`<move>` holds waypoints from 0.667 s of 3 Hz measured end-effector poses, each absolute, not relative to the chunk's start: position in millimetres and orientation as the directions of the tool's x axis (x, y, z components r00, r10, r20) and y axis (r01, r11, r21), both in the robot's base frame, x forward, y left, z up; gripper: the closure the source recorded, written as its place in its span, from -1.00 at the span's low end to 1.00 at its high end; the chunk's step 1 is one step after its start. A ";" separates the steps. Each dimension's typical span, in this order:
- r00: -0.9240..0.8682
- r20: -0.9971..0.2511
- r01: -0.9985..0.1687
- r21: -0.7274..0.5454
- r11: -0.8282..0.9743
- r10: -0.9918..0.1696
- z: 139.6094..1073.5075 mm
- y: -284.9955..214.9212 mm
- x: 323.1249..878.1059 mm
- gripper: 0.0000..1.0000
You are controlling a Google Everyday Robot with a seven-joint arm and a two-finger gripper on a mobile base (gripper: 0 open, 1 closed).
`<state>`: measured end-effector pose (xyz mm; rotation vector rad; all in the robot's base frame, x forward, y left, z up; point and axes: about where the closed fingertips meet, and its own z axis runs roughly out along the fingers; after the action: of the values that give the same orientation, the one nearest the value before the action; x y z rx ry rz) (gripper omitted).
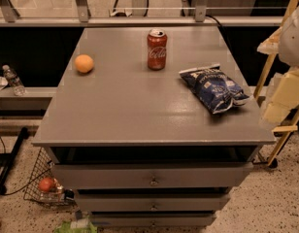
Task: Pick blue chip bag
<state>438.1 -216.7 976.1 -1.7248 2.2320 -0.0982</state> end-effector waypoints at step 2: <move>-0.288 -0.253 -0.921 -0.191 0.339 -0.924 959.4 -216.3 446.7 -1.00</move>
Offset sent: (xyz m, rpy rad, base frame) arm 0.0350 0.0013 -0.0681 0.2371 0.1778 -0.2437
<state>446.7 -216.3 959.4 -1.6415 2.2920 -0.0115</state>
